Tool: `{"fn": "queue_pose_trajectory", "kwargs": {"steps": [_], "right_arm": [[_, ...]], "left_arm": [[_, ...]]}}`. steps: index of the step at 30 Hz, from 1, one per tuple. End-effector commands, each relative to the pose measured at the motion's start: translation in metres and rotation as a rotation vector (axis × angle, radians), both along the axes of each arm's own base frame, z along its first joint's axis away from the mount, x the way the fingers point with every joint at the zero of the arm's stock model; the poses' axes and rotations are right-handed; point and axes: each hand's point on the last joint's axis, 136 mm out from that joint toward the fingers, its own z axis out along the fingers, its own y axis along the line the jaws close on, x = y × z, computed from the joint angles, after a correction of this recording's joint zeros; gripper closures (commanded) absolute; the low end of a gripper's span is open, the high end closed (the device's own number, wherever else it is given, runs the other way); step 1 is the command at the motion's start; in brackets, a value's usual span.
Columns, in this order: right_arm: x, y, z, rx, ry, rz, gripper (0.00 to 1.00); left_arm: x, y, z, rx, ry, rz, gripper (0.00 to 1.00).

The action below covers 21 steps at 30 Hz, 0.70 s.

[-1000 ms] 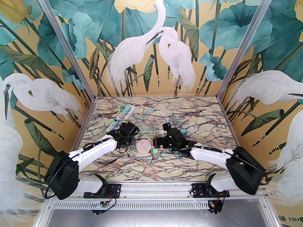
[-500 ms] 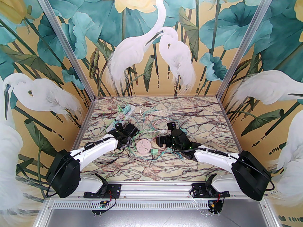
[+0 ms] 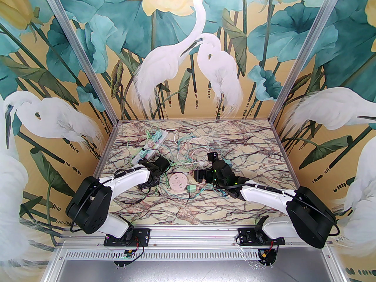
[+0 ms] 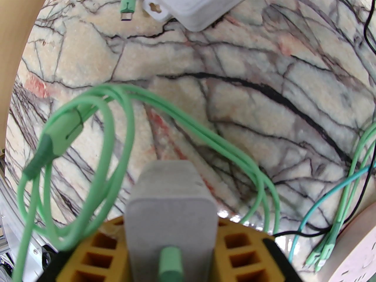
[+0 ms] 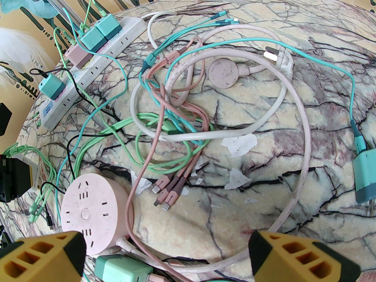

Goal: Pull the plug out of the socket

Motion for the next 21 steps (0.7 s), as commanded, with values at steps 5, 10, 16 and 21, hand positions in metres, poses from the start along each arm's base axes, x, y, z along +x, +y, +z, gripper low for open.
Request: {"fn": "queue_pose_trajectory", "kwargs": {"steps": [5, 10, 16, 21], "right_arm": [[0.004, -0.001, -0.001, -0.005, -0.013, -0.017, 0.01], [0.004, -0.003, 0.003, 0.003, -0.041, -0.014, 0.01], [0.006, -0.001, 0.025, 0.047, -0.103, -0.008, 0.01], [0.018, 0.008, 0.081, 0.097, -0.228, 0.006, 0.01]], "left_arm": [[0.01, -0.03, 0.013, -0.184, -0.046, -0.02, 0.36], [0.025, -0.05, 0.058, -0.337, -0.198, -0.069, 0.22], [0.037, -0.047, 0.133, -0.4, -0.451, -0.117, 0.01], [0.046, -0.039, 0.166, -0.37, -0.572, -0.139, 0.0]]}}
